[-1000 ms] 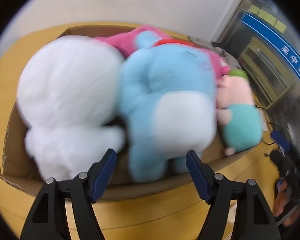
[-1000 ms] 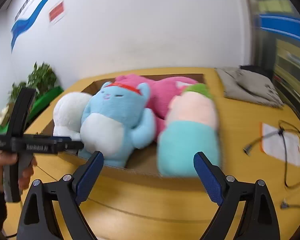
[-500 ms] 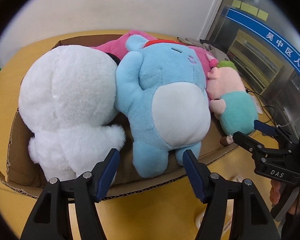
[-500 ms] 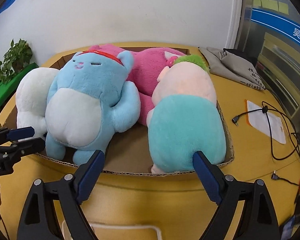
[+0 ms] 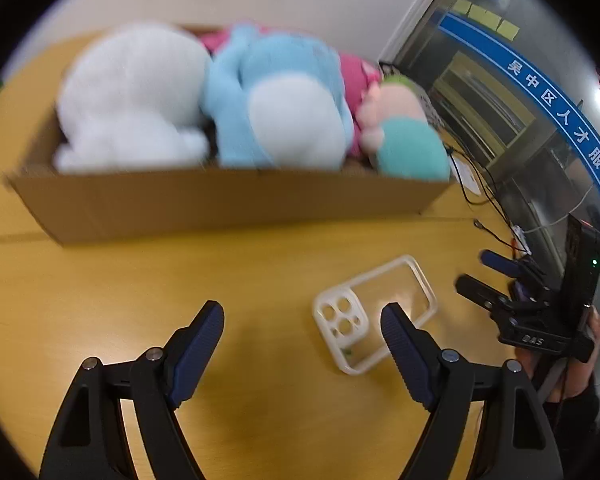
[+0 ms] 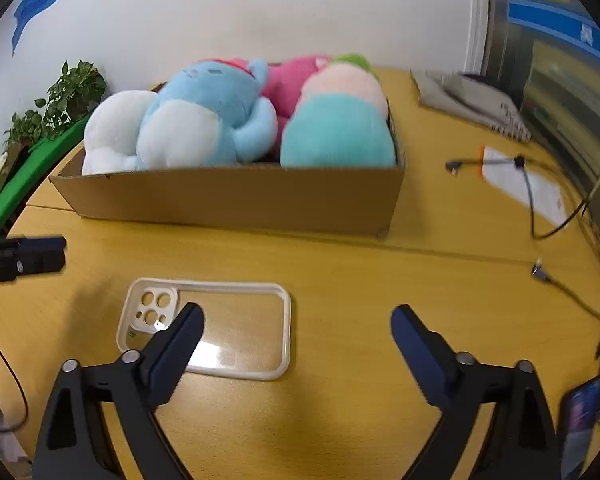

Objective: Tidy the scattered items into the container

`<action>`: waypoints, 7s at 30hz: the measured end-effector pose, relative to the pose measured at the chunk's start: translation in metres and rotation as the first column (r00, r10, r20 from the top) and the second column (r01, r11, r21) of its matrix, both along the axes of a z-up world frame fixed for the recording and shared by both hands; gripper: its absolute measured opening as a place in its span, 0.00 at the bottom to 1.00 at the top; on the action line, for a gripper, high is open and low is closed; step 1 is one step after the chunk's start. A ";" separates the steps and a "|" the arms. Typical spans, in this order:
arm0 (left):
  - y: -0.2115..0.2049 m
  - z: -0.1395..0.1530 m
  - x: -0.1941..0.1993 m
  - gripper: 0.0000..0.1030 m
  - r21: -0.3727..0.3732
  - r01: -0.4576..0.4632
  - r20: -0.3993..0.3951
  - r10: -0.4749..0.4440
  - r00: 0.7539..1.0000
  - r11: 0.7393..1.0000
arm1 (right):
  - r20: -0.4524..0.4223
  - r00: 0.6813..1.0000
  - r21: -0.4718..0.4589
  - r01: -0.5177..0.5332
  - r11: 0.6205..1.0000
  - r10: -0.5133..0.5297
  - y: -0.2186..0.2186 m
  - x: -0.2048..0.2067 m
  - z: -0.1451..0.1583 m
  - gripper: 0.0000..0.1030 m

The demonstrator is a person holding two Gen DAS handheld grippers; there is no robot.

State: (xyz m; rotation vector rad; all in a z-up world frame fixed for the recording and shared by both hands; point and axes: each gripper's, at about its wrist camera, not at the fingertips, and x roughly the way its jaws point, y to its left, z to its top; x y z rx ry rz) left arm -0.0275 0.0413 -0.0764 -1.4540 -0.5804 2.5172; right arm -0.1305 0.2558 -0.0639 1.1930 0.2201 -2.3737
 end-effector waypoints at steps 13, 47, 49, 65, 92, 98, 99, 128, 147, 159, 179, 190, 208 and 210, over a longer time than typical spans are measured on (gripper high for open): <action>0.029 -0.039 -0.014 0.11 0.005 0.031 0.075 -0.031 0.997 1.000 | 0.088 0.996 0.054 -0.031 0.998 0.027 -0.016 0.024 -0.042 0.42; -0.034 0.155 0.016 0.08 -0.076 -0.070 -0.362 0.038 0.931 0.995 | -0.292 0.956 -0.151 -0.055 0.987 0.008 -0.047 0.065 0.143 0.08; -0.037 0.165 0.009 0.08 -0.085 -0.073 -0.381 0.035 0.924 0.994 | -0.308 0.951 -0.149 -0.061 0.987 0.013 -0.053 0.059 0.149 0.08; -0.088 0.182 -0.169 0.07 -0.144 -0.037 -0.405 -0.025 0.914 0.989 | -0.343 0.938 -0.160 -0.011 0.987 -0.045 -0.095 -0.095 0.172 0.08; -0.132 0.101 -0.116 0.76 -0.342 -0.300 -0.260 0.217 0.941 0.891 | -0.180 0.977 -0.216 0.077 0.973 -0.117 -0.053 -0.093 0.091 1.00; -0.151 0.056 -0.075 0.76 -0.294 -0.327 -0.155 0.292 0.944 0.898 | -0.182 0.974 -0.043 0.130 0.991 -0.136 -0.030 -0.083 0.044 1.00; -0.153 0.051 -0.071 0.76 -0.292 -0.328 -0.144 0.297 0.944 0.899 | -0.171 0.975 -0.021 0.139 0.990 -0.141 -0.028 -0.088 0.037 1.00; -0.062 0.103 0.022 0.78 -0.365 -0.328 -0.332 0.208 0.920 0.871 | -0.181 0.974 -0.072 0.125 0.990 -0.136 -0.025 0.038 0.044 1.00; -0.057 0.065 0.034 0.78 -0.362 -0.358 -0.309 0.252 0.917 0.861 | -0.260 0.958 -0.078 0.108 0.991 -0.125 -0.023 0.078 0.043 1.00; -0.056 0.064 0.039 0.78 -0.338 -0.383 -0.330 0.273 0.904 0.859 | -0.309 0.945 -0.098 0.080 0.992 -0.106 -0.030 0.091 0.046 1.00; -0.046 0.059 0.036 0.78 -0.320 -0.386 -0.346 0.272 0.898 0.865 | -0.285 0.951 -0.072 0.101 0.992 -0.117 -0.029 0.082 0.032 1.00; -0.040 0.056 0.028 0.78 -0.371 -0.364 -0.331 0.245 0.911 0.855 | -0.274 0.958 -0.051 0.073 0.996 -0.085 -0.039 0.085 0.027 1.00; -0.034 0.047 0.031 0.78 -0.388 -0.344 -0.294 0.239 0.925 0.855 | -0.265 0.960 -0.052 0.083 0.995 -0.094 -0.039 0.090 0.019 1.00; -0.034 0.046 0.031 0.78 -0.386 -0.344 -0.294 0.239 0.925 0.856 | -0.271 0.958 -0.049 0.083 0.995 -0.093 -0.039 0.090 0.020 1.00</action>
